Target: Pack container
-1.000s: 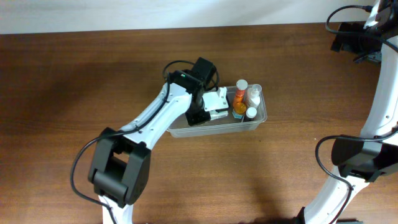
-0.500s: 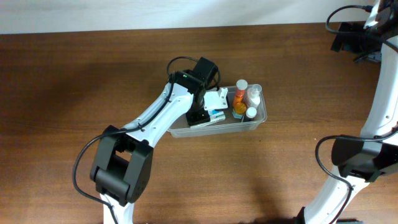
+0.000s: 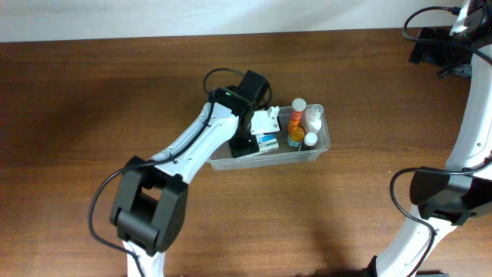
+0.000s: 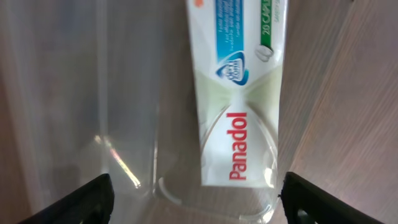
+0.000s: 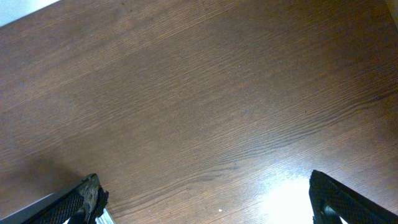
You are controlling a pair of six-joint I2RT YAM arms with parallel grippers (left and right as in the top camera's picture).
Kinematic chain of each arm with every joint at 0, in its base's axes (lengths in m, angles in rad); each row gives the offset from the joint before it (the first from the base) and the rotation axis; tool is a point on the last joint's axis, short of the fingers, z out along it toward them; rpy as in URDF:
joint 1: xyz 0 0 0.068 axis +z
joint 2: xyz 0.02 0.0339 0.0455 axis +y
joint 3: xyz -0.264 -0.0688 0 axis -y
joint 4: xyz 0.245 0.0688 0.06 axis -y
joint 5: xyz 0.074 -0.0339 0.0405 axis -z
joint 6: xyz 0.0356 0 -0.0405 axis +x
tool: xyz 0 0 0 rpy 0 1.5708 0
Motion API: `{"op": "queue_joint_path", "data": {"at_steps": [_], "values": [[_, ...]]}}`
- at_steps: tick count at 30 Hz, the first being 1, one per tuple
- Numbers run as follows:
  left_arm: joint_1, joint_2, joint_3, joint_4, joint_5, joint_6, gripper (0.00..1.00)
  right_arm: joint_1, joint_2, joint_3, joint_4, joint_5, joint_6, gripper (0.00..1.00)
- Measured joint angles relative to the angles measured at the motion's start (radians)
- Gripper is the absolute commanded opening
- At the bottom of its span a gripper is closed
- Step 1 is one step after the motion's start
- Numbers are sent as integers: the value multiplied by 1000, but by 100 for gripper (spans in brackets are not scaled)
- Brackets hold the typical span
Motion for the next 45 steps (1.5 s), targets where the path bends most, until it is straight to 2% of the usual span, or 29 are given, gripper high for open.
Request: {"op": "queue_joint_path", "data": {"at_steps": [1,8,13,20,26,30,33,41,45], "values": [[0,-12,0,0,-3,-14,99,0,0,0,0,0,0,98],[7,-238,22,-47,-79,-171,99,0,0,0,0,0,0,98],[54,-441,40,-190,-147,-341,99,0,0,0,0,0,0,98],[155,-636,44,-501,-190,-621,99,0,0,0,0,0,0,98],[159,-767,29,-615,-194,-782,99,0,0,0,0,0,-1,98],[159,-898,-50,-600,-194,-863,99,0,0,0,0,0,0,98],[159,-1020,-178,-526,-194,-920,99,0,0,0,0,0,0,98],[159,-1291,-633,-232,-194,-1052,99,0,0,0,0,0,0,98],[159,-1355,-779,-113,-194,-1093,99,0,0,0,0,0,0,98]]}}
